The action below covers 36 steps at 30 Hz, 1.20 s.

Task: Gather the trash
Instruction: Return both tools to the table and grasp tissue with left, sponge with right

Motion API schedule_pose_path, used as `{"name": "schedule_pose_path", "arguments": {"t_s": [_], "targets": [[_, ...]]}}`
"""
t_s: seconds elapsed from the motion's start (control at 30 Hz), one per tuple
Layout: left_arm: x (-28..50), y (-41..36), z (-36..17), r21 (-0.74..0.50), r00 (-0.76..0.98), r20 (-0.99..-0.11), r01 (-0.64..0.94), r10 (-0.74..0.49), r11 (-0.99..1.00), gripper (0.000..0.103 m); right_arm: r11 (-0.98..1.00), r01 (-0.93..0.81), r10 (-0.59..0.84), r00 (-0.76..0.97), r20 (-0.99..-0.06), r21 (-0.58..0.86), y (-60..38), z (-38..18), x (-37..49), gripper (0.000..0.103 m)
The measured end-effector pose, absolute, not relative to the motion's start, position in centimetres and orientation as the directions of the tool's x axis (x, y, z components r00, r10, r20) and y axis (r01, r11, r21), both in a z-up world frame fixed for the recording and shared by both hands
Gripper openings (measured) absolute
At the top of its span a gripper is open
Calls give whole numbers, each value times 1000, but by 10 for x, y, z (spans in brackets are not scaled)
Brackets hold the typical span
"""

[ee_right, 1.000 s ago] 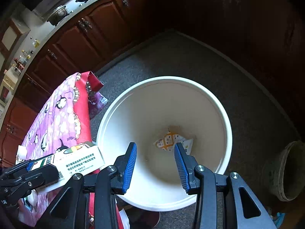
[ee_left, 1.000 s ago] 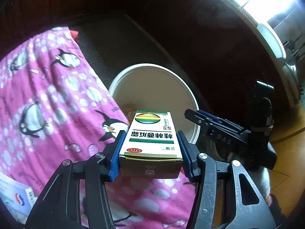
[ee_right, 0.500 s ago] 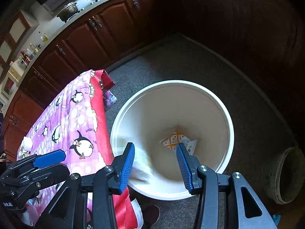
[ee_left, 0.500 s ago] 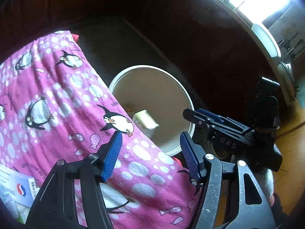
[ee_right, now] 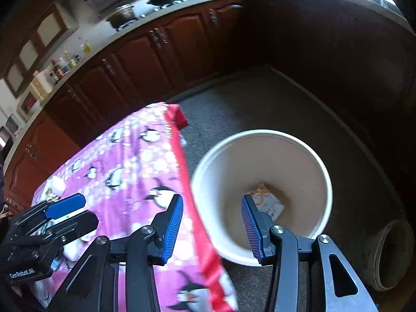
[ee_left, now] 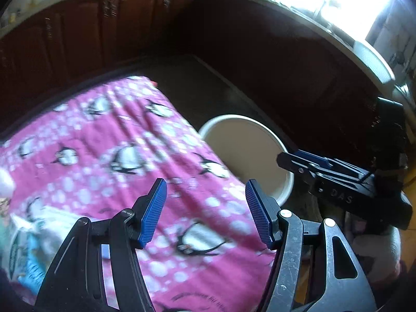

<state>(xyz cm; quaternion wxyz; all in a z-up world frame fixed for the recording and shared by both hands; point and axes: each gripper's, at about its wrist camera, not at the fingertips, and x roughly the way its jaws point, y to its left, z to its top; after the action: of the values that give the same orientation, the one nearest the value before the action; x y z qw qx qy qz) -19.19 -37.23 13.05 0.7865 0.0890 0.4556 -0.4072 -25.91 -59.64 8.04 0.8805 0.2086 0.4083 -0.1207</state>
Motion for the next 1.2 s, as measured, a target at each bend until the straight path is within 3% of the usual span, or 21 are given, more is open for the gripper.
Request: {"name": "schedule_pose_path", "arguments": {"t_s": [0.13,0.7,1.2], "targets": [[-190,-340,145,-160,360,-768,694,-530,702,62,910,333,-36,656,-754,247,-567,91,-251,62],[-173,-195,161,-137,511,-745,512,-429,848,62,964,95,120,679,-724,249,-444,118,-206,65],[-116,-31,128,-127,557,-788,267,-261,955,62,960,-27,236,619,-749,280,-374,116,-143,65]]}}
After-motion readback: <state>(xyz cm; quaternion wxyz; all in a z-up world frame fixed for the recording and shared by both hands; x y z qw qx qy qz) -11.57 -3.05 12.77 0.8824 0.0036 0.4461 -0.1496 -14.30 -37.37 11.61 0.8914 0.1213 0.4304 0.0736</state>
